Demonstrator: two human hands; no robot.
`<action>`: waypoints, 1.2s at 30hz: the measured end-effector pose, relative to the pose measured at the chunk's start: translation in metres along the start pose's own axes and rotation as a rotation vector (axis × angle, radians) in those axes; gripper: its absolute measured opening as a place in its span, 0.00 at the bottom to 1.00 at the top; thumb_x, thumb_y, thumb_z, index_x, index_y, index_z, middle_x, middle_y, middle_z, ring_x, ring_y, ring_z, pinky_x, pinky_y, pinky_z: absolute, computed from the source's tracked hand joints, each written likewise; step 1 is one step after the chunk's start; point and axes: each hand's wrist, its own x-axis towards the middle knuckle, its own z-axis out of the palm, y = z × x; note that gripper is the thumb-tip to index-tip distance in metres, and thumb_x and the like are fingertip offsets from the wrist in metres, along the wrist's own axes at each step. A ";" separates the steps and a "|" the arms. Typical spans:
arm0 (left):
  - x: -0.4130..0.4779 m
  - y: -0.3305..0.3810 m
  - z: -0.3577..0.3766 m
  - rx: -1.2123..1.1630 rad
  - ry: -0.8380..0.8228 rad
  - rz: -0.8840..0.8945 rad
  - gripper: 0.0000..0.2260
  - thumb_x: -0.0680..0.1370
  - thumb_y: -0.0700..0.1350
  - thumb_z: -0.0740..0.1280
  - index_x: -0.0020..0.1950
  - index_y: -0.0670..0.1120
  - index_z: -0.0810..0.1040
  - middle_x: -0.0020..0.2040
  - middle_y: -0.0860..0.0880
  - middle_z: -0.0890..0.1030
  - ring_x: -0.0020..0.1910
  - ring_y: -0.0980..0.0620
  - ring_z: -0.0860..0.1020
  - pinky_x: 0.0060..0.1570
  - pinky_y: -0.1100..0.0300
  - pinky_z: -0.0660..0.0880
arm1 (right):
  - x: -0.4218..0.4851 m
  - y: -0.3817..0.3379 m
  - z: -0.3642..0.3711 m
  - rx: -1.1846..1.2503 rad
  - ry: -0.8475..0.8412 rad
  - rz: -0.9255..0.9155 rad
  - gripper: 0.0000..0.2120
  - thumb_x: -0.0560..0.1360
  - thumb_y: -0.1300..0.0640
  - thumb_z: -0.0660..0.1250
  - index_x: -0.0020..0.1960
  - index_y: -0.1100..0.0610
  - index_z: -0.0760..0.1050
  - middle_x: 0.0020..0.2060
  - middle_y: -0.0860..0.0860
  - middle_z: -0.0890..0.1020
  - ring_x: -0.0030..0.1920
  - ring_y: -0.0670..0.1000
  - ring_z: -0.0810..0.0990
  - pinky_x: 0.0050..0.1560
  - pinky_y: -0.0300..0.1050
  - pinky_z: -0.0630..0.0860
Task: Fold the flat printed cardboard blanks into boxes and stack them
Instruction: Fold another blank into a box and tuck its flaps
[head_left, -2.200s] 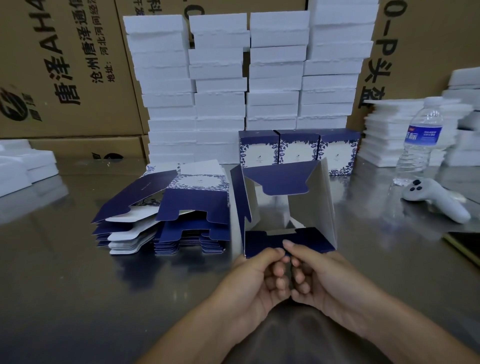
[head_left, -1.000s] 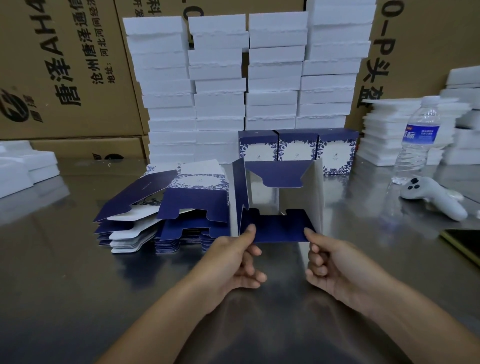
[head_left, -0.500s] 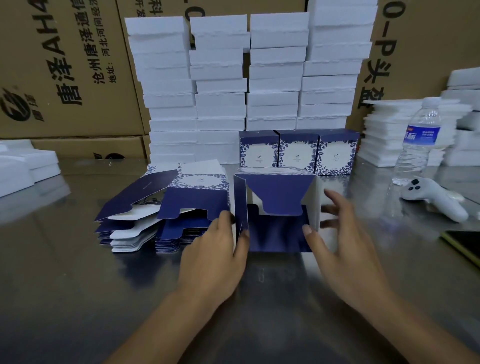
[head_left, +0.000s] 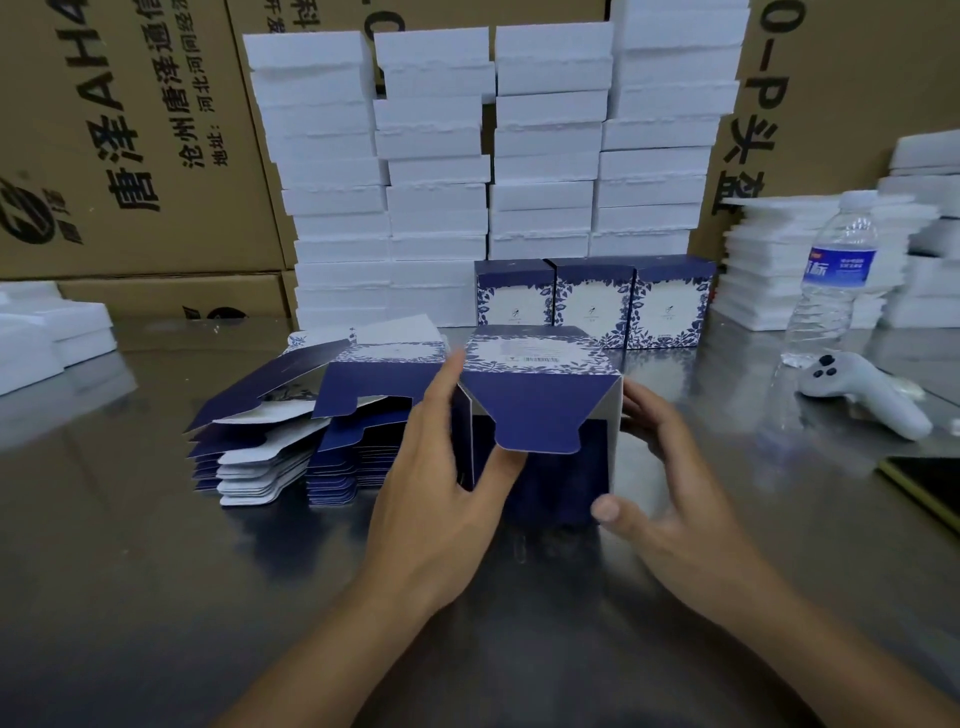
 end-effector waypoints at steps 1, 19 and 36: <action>0.000 -0.001 0.000 -0.036 0.001 -0.006 0.31 0.66 0.75 0.57 0.68 0.73 0.55 0.68 0.67 0.67 0.65 0.63 0.69 0.58 0.56 0.72 | 0.000 0.000 0.000 0.033 0.018 -0.002 0.43 0.63 0.25 0.63 0.71 0.47 0.61 0.65 0.36 0.72 0.66 0.42 0.70 0.62 0.34 0.67; -0.003 0.009 0.006 -0.223 0.058 -0.069 0.17 0.65 0.68 0.63 0.49 0.62 0.70 0.54 0.54 0.73 0.52 0.61 0.73 0.46 0.63 0.71 | 0.005 0.005 0.001 -0.013 0.203 0.194 0.24 0.68 0.37 0.62 0.35 0.59 0.68 0.32 0.53 0.75 0.38 0.52 0.75 0.44 0.61 0.77; -0.004 0.010 0.008 -0.209 0.024 -0.054 0.19 0.65 0.68 0.58 0.50 0.59 0.70 0.53 0.53 0.73 0.50 0.61 0.73 0.44 0.68 0.68 | 0.002 0.005 -0.013 -0.515 0.091 0.098 0.19 0.75 0.45 0.60 0.34 0.58 0.65 0.22 0.49 0.65 0.26 0.48 0.64 0.28 0.46 0.60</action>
